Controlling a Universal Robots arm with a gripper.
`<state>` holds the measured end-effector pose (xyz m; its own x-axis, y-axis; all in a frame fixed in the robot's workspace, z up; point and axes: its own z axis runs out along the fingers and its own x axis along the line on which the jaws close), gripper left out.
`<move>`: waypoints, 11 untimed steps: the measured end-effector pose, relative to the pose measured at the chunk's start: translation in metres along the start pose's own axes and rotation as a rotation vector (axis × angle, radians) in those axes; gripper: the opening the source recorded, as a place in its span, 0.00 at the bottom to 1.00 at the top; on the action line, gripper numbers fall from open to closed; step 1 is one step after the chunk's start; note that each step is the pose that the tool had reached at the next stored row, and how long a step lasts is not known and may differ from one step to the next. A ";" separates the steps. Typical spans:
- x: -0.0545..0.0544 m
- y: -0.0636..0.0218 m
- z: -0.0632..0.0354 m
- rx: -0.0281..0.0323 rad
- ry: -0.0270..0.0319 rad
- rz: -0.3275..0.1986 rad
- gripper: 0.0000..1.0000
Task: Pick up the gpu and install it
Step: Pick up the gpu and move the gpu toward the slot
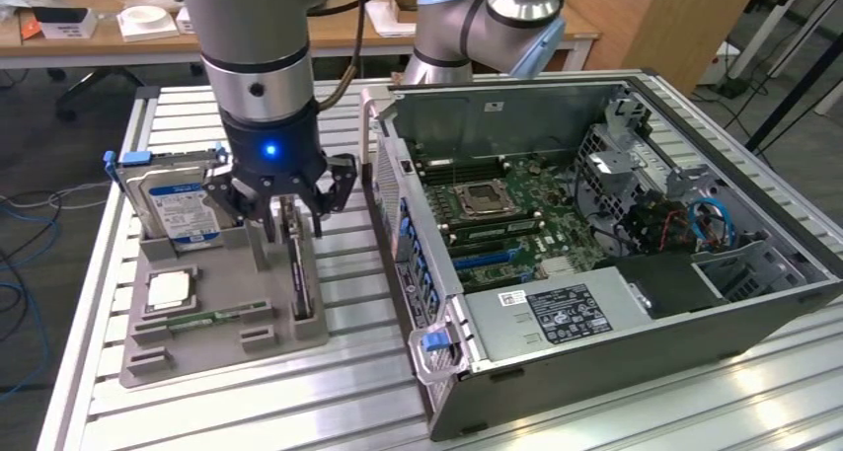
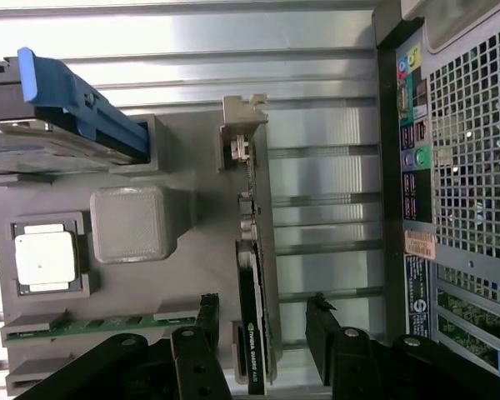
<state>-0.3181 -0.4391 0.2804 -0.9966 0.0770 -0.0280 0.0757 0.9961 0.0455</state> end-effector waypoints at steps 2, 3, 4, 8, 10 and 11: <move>0.000 -0.0013 0.0014 0.0000 0.0000 0.000 0.55; 0.000 -0.0018 0.0021 -0.0001 0.0000 0.000 0.55; 0.000 -0.0021 0.0028 0.0001 0.0001 0.000 0.55; 0.000 -0.0026 0.0071 0.0000 0.0000 0.000 0.55; 0.000 -0.0028 0.0097 0.0000 0.0000 0.000 0.55; 0.000 -0.0029 0.0109 0.0001 0.0001 0.000 0.55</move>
<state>-0.3184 -0.4414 0.2694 -0.9967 0.0768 -0.0280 0.0755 0.9961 0.0454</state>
